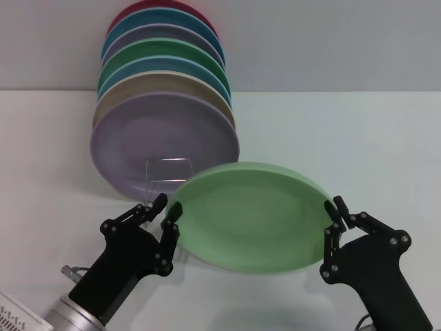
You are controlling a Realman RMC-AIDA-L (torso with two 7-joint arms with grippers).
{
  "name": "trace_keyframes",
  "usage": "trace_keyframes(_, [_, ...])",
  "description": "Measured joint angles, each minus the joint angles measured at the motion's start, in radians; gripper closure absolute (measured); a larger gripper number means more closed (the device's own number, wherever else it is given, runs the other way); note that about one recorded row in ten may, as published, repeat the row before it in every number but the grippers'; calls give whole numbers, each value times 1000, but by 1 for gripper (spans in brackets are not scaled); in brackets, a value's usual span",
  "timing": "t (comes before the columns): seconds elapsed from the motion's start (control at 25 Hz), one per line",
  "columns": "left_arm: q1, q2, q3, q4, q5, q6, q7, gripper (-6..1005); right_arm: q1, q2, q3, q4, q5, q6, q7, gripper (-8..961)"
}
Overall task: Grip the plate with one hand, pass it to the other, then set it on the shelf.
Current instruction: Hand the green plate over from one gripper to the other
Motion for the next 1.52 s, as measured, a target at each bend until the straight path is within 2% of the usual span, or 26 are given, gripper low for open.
trace_keyframes(0.32, [-1, 0, -2, 0, 1, 0, 0, 791, 2, 0, 3, 0, 0, 0, 0, 932])
trace_keyframes(0.8, [-2, 0, -6, 1, 0, -2, 13, 877, 11, 0, 1, 0, 0, 3, 0, 932])
trace_keyframes(1.04, [-2, 0, -16, 0, 0, -3, 14, 966, 18, -1, -4, -5, 0, 4, 7, 932])
trace_keyframes(1.32, [8, 2, -31, -7, -1, 1, 14, 967, 35, -6, -7, -7, -2, 4, 11, 933])
trace_keyframes(1.52, [24, 5, -61, -9, 0, 18, 14, 967, 32, -7, -8, 5, -4, -13, 13, 822])
